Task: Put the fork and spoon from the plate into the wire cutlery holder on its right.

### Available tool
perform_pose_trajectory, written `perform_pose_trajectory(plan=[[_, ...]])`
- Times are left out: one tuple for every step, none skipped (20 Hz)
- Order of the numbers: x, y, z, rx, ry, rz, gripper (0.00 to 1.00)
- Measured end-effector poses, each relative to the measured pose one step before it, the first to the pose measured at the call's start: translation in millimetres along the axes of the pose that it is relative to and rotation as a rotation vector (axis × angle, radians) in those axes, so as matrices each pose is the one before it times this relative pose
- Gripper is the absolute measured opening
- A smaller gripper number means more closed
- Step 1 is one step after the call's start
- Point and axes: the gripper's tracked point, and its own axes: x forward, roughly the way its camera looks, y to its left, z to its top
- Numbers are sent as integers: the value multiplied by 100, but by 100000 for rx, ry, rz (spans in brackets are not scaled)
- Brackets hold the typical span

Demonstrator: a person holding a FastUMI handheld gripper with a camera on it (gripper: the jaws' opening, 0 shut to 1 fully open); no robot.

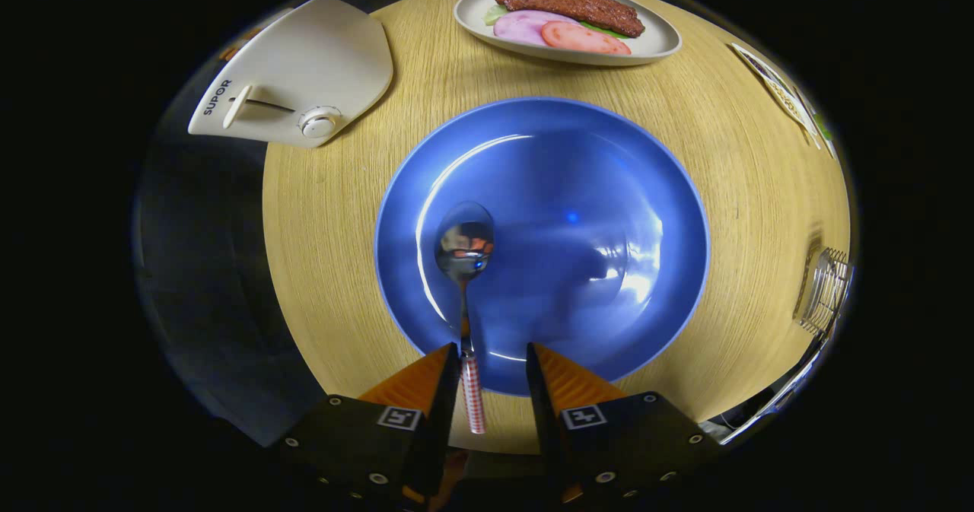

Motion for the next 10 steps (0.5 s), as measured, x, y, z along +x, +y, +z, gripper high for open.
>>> perform_pose_trajectory(plan=[[251, -41, 60, -666, -261, -798, 46], [198, -86, 59, -1065, -57, -731, 40], [119, -107, -49, -219, 80, -558, 37], [124, -148, -130, -414, 554, -841, 33], [115, 23, -179, -390, 490, -251, 29], [-70, -58, -196, -1039, 263, -331, 26], [-98, -9, -206, -1177, -163, -398, 24], [-12, 132, -197, -1175, 83, 165, 23], [-62, 108, -221, -1128, 79, 49, 23], [93, -1, -98, -915, -6, -295, 22]])
